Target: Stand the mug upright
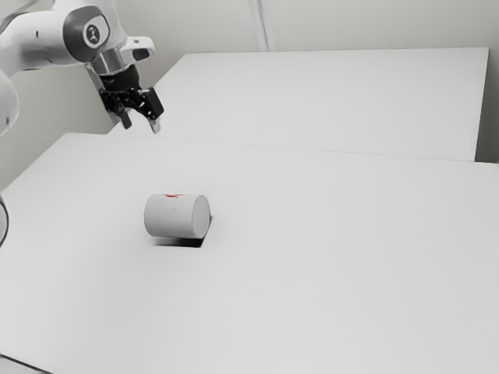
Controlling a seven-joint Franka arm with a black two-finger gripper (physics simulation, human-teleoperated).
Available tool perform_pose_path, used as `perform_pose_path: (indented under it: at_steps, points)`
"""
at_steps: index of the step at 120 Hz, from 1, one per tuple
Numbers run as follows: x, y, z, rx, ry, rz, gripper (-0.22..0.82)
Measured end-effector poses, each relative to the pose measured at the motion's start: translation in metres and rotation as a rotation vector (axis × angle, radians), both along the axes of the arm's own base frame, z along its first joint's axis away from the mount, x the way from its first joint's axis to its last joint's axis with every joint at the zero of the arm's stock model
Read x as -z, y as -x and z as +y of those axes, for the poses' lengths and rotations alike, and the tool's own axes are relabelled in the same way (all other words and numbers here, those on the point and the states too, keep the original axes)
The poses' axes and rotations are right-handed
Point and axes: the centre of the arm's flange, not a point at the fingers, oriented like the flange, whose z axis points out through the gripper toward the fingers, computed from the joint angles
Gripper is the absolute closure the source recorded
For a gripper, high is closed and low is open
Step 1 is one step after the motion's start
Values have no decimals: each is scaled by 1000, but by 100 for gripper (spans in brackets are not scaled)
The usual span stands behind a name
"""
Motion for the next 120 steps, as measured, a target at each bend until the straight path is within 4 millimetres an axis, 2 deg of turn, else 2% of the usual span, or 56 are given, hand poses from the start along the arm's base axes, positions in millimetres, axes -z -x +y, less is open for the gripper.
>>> perform_pose_path:
  at_steps: [13,23,44,59,72,81,88,106,120]
  points:
    - [1,2,6,4,-2,-5,2]
    - [18,7,23,-39,74,20,2]
    - [76,33,77,-176,317,92,2]
    - [127,57,91,-217,467,158,2]
    - [152,67,100,-213,542,176,2]
    - [168,64,108,-210,582,174,2]
    - [179,54,115,-205,608,163,2]
    - [191,26,125,-169,654,104,2]
    - [201,18,132,-157,689,73,2]
